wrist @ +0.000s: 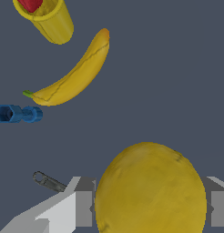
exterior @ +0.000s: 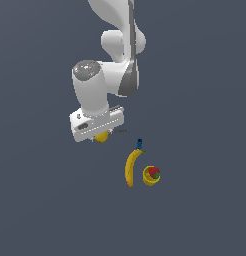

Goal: Pick up a designated object from a clutter of objects.

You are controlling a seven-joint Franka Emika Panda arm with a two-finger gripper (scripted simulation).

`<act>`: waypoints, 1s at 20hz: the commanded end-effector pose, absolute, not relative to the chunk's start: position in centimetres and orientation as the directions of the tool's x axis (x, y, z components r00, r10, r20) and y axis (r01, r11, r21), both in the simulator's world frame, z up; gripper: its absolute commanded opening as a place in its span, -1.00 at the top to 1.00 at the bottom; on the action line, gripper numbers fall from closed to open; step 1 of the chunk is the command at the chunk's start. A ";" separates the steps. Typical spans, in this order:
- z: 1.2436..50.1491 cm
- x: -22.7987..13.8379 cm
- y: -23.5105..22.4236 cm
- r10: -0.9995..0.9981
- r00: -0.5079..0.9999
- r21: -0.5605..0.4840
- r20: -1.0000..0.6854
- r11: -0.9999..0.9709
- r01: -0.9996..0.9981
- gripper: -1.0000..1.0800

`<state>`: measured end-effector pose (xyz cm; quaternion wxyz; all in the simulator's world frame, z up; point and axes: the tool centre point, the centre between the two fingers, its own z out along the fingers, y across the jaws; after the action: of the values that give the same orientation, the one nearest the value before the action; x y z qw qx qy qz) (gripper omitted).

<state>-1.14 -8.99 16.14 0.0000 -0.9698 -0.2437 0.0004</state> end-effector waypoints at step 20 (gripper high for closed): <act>32.7 -10.0 2.2 0.473 0.881 0.003 -0.002 -0.881 0.473 1.00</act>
<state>-9.31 1.41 31.49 -0.0017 -0.9698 -0.2439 0.0005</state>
